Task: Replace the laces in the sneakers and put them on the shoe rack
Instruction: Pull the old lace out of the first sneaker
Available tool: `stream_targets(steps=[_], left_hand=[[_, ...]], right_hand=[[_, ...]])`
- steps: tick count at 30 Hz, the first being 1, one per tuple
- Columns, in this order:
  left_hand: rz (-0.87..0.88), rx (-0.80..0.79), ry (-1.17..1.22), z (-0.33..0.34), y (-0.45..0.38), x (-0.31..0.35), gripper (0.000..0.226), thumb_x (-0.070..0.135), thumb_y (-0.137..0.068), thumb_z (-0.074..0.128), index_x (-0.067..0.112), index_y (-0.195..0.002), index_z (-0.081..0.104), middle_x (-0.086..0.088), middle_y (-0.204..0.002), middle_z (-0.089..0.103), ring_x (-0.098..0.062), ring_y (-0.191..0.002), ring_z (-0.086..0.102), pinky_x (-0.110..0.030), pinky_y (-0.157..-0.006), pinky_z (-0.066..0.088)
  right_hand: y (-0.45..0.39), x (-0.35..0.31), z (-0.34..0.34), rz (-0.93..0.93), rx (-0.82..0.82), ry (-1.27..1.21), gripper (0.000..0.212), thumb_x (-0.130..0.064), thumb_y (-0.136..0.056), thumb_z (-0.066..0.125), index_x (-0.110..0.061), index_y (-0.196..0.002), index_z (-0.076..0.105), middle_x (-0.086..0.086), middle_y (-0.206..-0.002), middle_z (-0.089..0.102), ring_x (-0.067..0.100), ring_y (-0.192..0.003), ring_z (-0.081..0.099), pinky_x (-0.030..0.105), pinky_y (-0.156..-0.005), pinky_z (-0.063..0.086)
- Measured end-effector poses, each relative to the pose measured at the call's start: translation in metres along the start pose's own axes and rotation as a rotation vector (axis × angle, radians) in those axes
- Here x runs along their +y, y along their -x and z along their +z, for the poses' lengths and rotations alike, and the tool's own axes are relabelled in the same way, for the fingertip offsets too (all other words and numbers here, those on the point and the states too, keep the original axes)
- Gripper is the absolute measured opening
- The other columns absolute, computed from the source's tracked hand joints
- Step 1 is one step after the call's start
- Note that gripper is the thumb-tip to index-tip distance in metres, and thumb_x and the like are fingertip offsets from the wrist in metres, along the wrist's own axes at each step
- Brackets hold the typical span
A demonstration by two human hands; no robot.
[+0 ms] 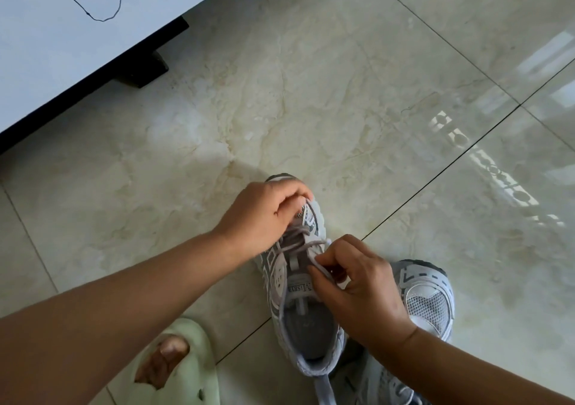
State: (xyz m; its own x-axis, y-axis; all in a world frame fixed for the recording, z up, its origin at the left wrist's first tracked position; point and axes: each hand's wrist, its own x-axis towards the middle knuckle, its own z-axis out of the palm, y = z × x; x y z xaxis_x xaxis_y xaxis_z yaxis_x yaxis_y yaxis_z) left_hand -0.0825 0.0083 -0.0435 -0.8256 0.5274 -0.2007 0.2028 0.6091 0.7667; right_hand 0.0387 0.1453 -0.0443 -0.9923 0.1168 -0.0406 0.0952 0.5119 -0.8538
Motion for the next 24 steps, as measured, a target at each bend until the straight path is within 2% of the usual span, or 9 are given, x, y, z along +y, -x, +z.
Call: stream_targets(steps=[2,4,5,7,9,12,15,19,24], left_hand=[[0.105,-0.036,-0.065,0.002,0.009,-0.004,0.023,0.023,-0.088,0.059,0.018,-0.108,0.068,0.004,-0.104,0.066,-0.010,-0.094,0.063,-0.030,-0.083,0.051],[0.143,0.044,-0.133,0.000,0.018,-0.012,0.033,0.030,-0.086,0.055,0.016,-0.114,0.065,0.000,-0.115,0.059,-0.014,-0.109,0.055,-0.026,-0.094,0.043],[0.137,0.117,-0.169,-0.002,0.023,-0.014,0.033,0.031,-0.085,0.054,0.015,-0.110,0.066,-0.001,-0.111,0.057,-0.015,-0.106,0.054,-0.024,-0.092,0.042],[0.092,0.229,-0.203,-0.008,0.037,-0.019,0.023,0.033,-0.080,0.056,0.016,-0.089,0.068,0.003,-0.092,0.055,-0.013,-0.086,0.055,-0.025,-0.076,0.046],[0.007,0.191,-0.171,-0.011,0.055,-0.017,0.021,0.041,-0.075,0.058,0.021,-0.074,0.064,0.012,-0.077,0.052,-0.008,-0.068,0.052,-0.029,-0.060,0.047],[-0.245,0.058,-0.083,-0.002,0.069,-0.003,0.028,0.053,-0.068,0.061,0.025,-0.073,0.063,0.013,-0.074,0.056,-0.003,-0.062,0.054,-0.029,-0.057,0.050],[-0.401,0.082,0.062,0.005,0.065,0.001,0.024,0.045,-0.067,0.068,0.022,-0.074,0.066,0.010,-0.068,0.064,-0.002,-0.060,0.058,-0.021,-0.057,0.049],[-0.259,0.086,0.002,0.006,0.059,-0.002,0.008,0.025,-0.074,0.075,0.020,-0.075,0.069,0.010,-0.073,0.063,-0.002,-0.063,0.058,-0.020,-0.059,0.049],[-0.048,0.042,-0.117,0.009,0.053,-0.003,0.004,0.017,-0.081,0.064,0.013,-0.080,0.065,0.003,-0.076,0.059,-0.013,-0.065,0.056,-0.028,-0.059,0.048]], right_hand=[[0.000,-0.001,-0.002,0.024,-0.006,-0.028,0.018,-0.029,-0.077,0.064,-0.014,-0.068,0.058,-0.009,-0.070,0.051,0.010,-0.060,0.050,0.023,-0.051,0.045],[-0.003,-0.002,-0.003,0.041,0.006,-0.046,0.024,-0.038,-0.080,0.059,-0.016,-0.072,0.060,-0.010,-0.074,0.053,0.010,-0.061,0.052,0.022,-0.051,0.045],[-0.006,-0.002,-0.004,0.041,0.015,-0.057,0.024,-0.038,-0.083,0.056,-0.016,-0.075,0.061,-0.010,-0.077,0.054,0.009,-0.062,0.053,0.024,-0.052,0.046],[-0.013,-0.001,-0.007,0.007,0.010,-0.041,0.023,-0.034,-0.086,0.052,-0.016,-0.084,0.065,-0.009,-0.086,0.057,0.006,-0.069,0.055,0.024,-0.057,0.047],[-0.022,0.000,-0.008,-0.029,-0.036,0.049,0.025,-0.033,-0.084,0.050,-0.017,-0.091,0.067,-0.010,-0.091,0.057,0.007,-0.081,0.053,0.020,-0.064,0.045],[-0.031,-0.004,-0.003,-0.023,-0.150,0.179,0.031,-0.043,-0.076,0.054,-0.022,-0.096,0.067,-0.013,-0.092,0.051,0.010,-0.088,0.048,0.014,-0.070,0.039],[-0.032,-0.012,0.000,0.068,-0.224,0.201,0.033,-0.039,-0.073,0.069,-0.022,-0.099,0.057,-0.011,-0.094,0.046,0.009,-0.081,0.050,0.020,-0.068,0.043],[-0.022,-0.014,-0.002,0.139,-0.152,0.234,0.033,-0.031,-0.072,0.070,-0.025,-0.088,0.042,-0.014,-0.080,0.041,0.005,-0.066,0.044,0.021,-0.055,0.035],[-0.015,-0.015,-0.003,0.220,-0.140,0.261,0.022,-0.026,-0.075,0.067,-0.021,-0.075,0.045,-0.008,-0.058,0.047,0.008,-0.051,0.043,0.021,-0.047,0.030]])
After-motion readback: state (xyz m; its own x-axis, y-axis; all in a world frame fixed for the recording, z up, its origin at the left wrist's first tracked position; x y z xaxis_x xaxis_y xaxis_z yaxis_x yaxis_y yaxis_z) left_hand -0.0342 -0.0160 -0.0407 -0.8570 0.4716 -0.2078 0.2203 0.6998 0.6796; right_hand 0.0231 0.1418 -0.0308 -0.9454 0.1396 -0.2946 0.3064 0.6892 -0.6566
